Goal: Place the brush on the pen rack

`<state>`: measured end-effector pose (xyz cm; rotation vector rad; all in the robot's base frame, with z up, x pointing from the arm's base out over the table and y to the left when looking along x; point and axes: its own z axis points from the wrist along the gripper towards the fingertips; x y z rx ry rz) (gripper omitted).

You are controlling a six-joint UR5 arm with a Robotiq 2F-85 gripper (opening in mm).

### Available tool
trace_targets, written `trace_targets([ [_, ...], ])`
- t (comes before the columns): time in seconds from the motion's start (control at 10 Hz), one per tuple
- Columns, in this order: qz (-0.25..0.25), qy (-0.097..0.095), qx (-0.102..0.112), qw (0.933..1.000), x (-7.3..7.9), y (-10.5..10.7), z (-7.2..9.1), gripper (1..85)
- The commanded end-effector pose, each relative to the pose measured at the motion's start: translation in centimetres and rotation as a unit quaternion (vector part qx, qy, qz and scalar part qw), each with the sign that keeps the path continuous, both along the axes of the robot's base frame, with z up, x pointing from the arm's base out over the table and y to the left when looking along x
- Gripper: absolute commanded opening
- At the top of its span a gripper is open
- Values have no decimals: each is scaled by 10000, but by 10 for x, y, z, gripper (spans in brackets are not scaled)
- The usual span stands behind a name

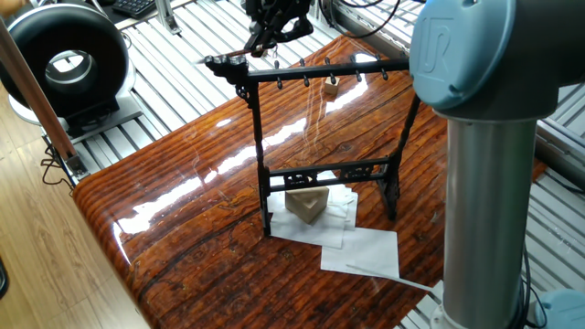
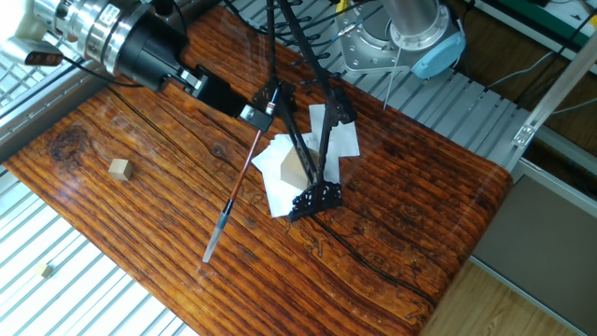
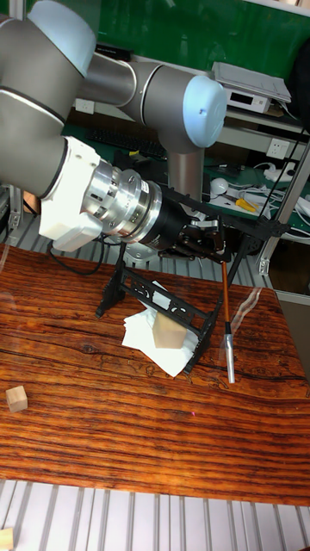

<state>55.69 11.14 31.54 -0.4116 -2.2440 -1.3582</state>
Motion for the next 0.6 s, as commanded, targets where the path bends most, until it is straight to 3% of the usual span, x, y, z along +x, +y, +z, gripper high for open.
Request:
trace_targets([
  [0.0, -27, -25, 32, 10000, 1, 2, 3, 10],
  [0.2, 44, -50, -46, 10000, -1, -2, -1, 10],
  [0.4, 238, 60, 79, 9997, -2, -19, 7, 10],
  [0.5, 232, 18, 44, 9997, -1, -19, 3, 10],
])
